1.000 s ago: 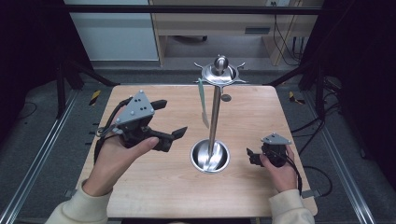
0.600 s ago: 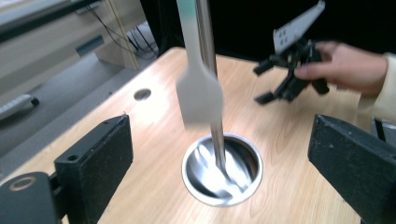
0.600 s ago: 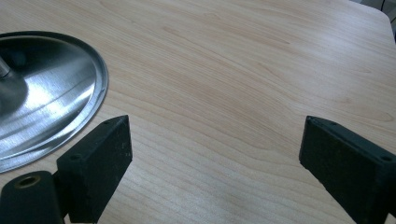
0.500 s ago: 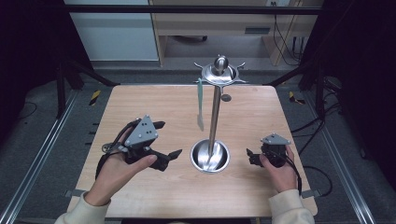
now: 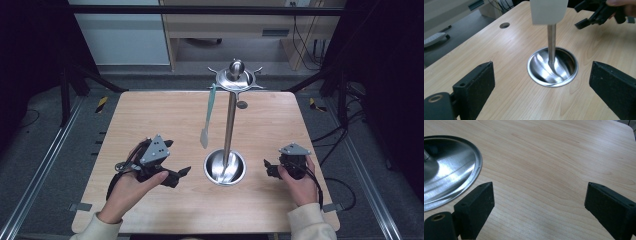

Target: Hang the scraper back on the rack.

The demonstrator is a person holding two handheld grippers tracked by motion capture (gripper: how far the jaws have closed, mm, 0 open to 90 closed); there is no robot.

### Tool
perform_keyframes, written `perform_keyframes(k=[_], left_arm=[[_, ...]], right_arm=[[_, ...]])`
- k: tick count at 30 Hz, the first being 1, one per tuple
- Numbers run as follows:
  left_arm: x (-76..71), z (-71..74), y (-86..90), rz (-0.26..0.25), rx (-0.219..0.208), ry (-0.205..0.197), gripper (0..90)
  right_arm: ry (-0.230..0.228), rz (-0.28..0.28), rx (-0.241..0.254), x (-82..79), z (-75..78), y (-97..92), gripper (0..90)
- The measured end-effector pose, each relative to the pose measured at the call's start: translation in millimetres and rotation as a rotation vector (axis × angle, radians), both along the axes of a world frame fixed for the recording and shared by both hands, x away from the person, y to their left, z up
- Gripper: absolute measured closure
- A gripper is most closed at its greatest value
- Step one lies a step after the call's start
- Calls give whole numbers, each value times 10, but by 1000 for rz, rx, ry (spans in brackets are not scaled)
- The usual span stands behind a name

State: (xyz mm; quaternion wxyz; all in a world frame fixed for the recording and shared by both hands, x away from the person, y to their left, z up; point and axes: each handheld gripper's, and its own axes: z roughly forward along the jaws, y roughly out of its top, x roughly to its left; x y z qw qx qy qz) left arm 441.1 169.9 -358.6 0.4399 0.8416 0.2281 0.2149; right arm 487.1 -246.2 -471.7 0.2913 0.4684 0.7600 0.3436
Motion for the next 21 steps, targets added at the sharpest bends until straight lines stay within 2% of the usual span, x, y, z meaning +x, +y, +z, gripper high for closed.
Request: perform_keyframes(k=[11,12,14,21], left_arm=[[197,-386,230,98,-15,44,71],[215,-435,243,117,-9,44,75],[237,-535,252,141,77,20,77],[293,-771,280,151,65,62,78]], right_arm=[[6,6,-14,0,-3,10,94],[5,10,-15,0,-5,10,95],[10,14,-18,0,-6,6,100],[11,18,-22,-3,-5,3,104]])
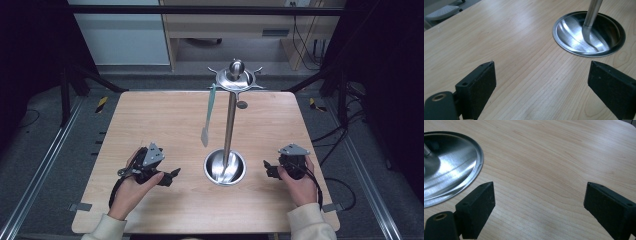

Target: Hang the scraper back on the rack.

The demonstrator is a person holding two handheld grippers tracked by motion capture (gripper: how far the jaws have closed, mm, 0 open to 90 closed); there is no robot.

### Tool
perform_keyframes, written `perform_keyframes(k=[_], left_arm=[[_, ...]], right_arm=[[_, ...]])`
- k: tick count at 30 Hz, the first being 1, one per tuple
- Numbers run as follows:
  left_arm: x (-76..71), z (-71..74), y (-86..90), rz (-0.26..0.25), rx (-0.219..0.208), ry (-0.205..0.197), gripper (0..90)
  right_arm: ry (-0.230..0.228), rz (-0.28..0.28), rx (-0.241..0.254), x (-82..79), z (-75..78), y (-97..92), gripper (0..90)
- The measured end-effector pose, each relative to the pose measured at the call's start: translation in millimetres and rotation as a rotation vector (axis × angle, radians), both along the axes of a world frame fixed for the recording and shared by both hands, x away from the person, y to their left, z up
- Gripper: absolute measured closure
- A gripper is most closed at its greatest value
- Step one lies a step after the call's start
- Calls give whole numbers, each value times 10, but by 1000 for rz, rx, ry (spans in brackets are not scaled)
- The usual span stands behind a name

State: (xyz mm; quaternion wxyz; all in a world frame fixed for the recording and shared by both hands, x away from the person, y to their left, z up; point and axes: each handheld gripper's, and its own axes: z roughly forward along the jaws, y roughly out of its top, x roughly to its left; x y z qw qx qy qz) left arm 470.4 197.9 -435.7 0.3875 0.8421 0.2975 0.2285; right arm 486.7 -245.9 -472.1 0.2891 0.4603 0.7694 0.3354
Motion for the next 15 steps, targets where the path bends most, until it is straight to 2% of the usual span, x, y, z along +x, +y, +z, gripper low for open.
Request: perform_keyframes(k=[3,6,8,15], left_arm=[[18,-32,62,12,11,7,77],[36,-69,143,28,1,15,77],[53,-97,212,43,12,20,77],[97,-162,404,90,10,39,77]], right_arm=[[1,1,1,0,0,1,107],[0,1,-1,0,-2,7,109],[-1,2,-4,1,1,5,110],[-1,3,-1,-1,6,5,112]])
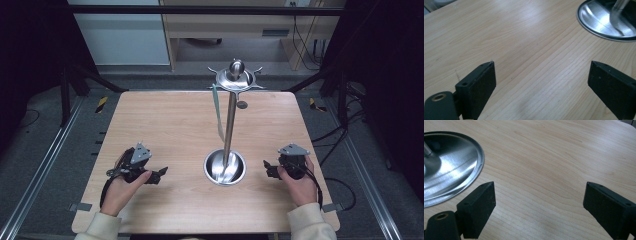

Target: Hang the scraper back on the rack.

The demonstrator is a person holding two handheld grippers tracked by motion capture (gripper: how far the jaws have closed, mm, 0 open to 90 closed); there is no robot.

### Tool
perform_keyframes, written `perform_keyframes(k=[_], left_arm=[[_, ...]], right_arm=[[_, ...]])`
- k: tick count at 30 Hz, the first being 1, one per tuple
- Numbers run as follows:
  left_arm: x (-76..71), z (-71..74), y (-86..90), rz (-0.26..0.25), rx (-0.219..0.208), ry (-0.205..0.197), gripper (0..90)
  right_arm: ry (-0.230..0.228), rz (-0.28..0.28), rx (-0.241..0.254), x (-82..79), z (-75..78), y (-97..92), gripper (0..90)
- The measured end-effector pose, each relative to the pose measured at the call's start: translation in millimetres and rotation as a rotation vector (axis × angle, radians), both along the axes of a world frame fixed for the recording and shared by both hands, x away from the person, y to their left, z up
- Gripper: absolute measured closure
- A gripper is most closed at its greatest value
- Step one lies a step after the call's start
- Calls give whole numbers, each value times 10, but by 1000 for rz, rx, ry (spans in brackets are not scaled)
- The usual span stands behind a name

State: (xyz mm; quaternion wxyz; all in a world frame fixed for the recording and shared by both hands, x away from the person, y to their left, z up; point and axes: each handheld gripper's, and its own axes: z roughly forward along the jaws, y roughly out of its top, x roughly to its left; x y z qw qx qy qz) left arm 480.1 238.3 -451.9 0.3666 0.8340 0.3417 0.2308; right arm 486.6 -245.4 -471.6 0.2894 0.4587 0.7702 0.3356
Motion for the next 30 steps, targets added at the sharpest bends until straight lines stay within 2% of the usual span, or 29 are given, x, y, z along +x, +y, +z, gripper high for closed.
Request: perform_keyframes(k=[6,17,23,30], left_arm=[[24,-33,127,46,-9,4,77],[65,-68,281,100,-13,19,77],[81,-95,348,127,0,16,77],[101,-143,422,185,51,1,78]], right_arm=[[1,0,-2,-1,0,0,115],[-2,0,0,-2,2,1,115],[-1,-2,1,-5,3,3,115],[-3,-1,2,-4,3,4,115]])
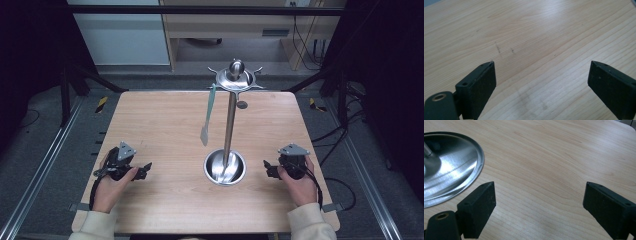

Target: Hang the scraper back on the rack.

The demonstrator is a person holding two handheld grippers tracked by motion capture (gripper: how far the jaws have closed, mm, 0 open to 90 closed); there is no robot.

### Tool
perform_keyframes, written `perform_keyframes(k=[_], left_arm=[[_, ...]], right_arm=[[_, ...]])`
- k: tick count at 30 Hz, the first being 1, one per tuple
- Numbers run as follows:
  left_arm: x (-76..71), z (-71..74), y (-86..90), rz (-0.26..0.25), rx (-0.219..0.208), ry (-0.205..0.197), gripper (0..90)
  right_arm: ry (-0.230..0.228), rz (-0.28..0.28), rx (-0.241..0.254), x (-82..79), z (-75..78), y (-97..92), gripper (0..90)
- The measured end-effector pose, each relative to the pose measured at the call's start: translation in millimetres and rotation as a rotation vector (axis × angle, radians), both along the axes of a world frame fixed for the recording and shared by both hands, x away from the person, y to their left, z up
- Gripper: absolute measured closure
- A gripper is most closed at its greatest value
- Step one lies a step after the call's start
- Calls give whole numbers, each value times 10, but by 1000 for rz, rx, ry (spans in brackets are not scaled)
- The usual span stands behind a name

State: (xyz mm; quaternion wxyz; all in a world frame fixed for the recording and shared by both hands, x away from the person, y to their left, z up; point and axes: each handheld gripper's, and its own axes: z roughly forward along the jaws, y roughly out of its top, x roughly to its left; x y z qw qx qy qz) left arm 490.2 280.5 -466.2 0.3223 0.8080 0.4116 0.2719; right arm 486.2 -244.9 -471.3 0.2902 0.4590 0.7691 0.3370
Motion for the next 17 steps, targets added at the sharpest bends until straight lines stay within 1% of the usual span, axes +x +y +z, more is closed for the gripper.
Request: perform_keyframes(k=[3,5,8,14,17], left_arm=[[3,-9,41,37,40,-15,81],[8,-25,68,54,46,-11,80],[17,-44,93,67,63,-9,81],[21,-48,114,78,53,-8,80],[18,-42,106,74,47,-6,80]], right_arm=[[-1,5,-6,0,0,5,115],[0,5,-3,0,-1,11,115],[2,6,-5,1,-3,10,114],[3,2,-4,-3,0,7,114],[5,2,0,-5,2,6,113]])
